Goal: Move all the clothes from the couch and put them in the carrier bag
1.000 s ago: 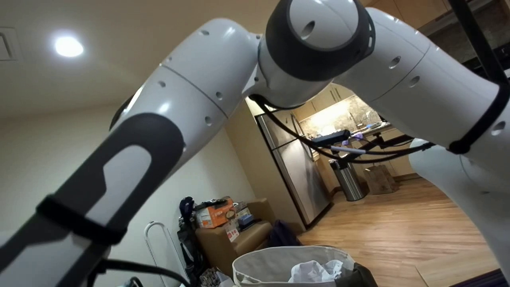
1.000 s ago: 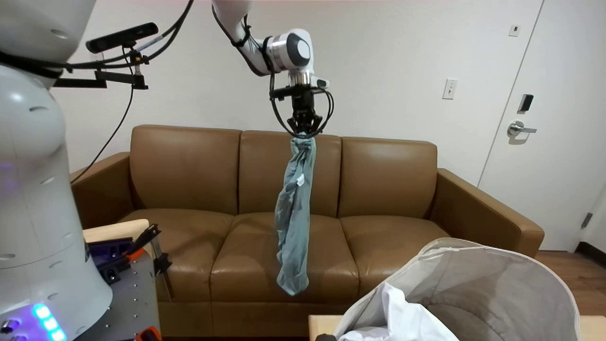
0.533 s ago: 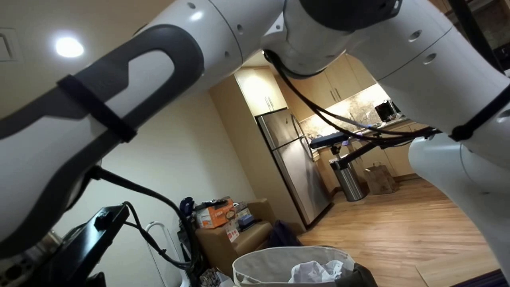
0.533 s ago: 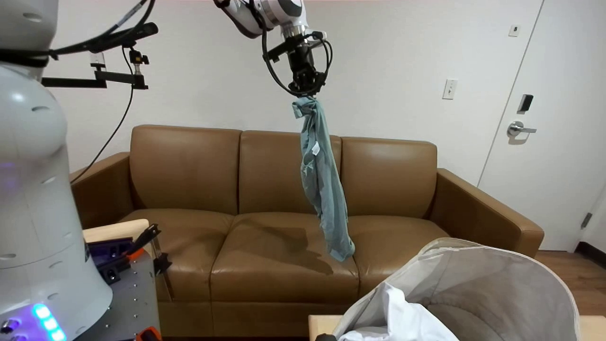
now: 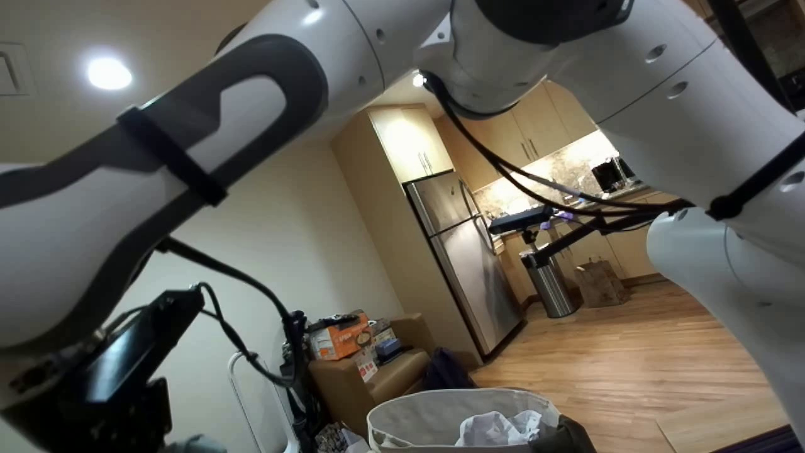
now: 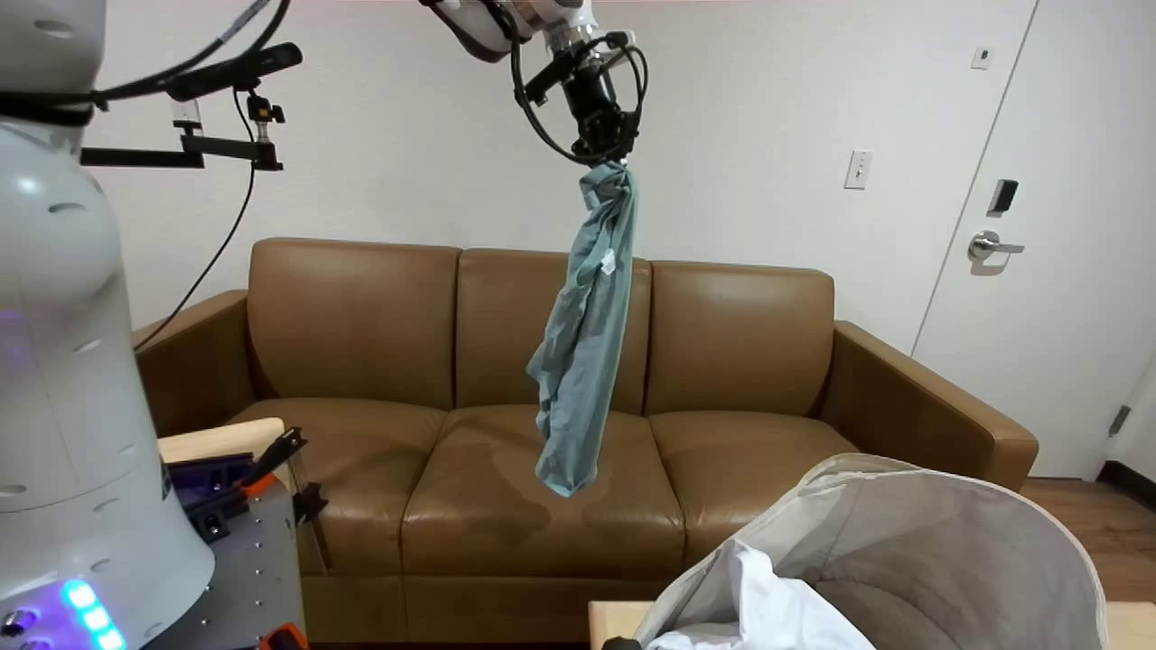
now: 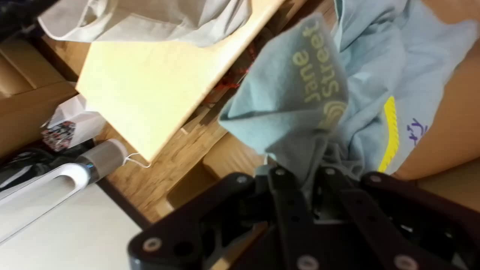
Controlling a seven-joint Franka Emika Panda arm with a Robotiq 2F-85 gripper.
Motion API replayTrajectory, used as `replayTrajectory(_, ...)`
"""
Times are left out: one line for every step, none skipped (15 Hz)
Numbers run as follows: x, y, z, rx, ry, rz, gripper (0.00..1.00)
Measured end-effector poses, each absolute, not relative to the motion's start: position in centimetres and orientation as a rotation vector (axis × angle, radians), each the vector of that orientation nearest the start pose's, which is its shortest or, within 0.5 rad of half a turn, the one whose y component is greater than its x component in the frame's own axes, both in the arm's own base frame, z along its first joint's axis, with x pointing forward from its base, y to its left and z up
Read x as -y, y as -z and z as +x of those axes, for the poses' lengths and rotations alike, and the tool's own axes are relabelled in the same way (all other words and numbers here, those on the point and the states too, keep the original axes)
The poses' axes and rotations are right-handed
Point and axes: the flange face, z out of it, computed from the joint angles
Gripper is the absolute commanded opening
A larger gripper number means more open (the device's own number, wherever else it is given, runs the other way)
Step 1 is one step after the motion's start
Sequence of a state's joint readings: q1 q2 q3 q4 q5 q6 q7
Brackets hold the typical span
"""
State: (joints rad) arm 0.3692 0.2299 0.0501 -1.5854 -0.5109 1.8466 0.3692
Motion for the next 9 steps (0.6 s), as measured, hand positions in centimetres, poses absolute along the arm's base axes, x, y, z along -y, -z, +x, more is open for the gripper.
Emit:
replayTrajectory(-21.0, -54.0, 59.9, 0.268, 0.469, -3.554, 0.04)
replayTrajectory(-19.9, -56.6, 59.5, 0.211, 0.547, -3.571, 0.04)
replayTrajectory(-18.7, -59.3, 58.9, 0.147, 0.62, -3.589, 0.04)
replayTrajectory(-17.5, -62.0, 58.0, 0.077, 0.687, -3.607, 0.04)
replayTrajectory(-16.4, -64.6, 56.9, -0.003, 0.745, -3.625, 0.04)
replayTrajectory(-15.2, -67.1, 55.5, -0.091, 0.799, -3.64, 0.04)
replayTrajectory(-14.1, -69.5, 53.9, -0.183, 0.846, -3.649, 0.04)
replayTrajectory(-13.1, -71.6, 52.3, -0.276, 0.889, -3.653, 0.04)
replayTrajectory(-12.0, -73.7, 50.4, -0.377, 0.925, -3.652, 0.11)
